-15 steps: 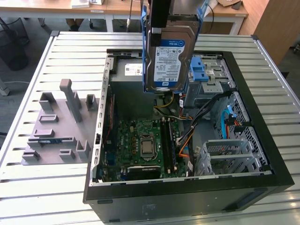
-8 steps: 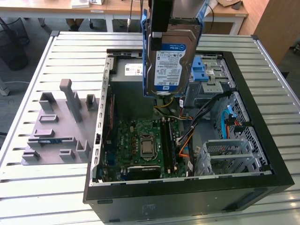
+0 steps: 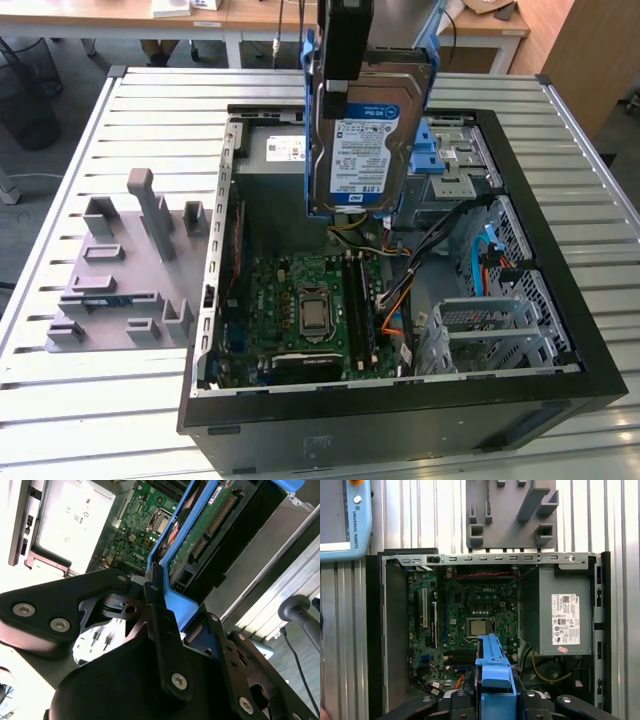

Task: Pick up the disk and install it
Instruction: 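Insert the disk into the insertion slot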

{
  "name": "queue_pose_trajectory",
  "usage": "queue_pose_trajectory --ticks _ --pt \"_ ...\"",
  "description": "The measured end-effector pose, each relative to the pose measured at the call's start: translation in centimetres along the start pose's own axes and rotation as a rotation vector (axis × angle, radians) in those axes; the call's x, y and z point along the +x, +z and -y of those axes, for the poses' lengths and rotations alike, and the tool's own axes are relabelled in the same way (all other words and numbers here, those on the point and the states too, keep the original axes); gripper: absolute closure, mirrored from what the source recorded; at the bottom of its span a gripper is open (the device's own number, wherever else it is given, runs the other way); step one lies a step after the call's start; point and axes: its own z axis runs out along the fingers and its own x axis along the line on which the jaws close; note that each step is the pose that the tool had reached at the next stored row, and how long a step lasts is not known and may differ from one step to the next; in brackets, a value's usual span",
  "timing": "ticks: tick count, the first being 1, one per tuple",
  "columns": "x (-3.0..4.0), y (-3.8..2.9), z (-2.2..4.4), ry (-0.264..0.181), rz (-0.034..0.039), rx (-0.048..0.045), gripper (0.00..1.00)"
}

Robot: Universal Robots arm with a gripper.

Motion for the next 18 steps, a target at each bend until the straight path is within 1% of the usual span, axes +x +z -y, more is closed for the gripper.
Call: queue_pose_trajectory --ticks 13,16,18 --pt "0.08 0.02 0.00 0.000 -0.0009 0.0001 0.64" --pt "0.23 0.01 0.02 0.000 -0.0010 0.0000 0.64" --pt "0.46 0.02 0.02 0.000 -0.0010 0.0000 0.64"
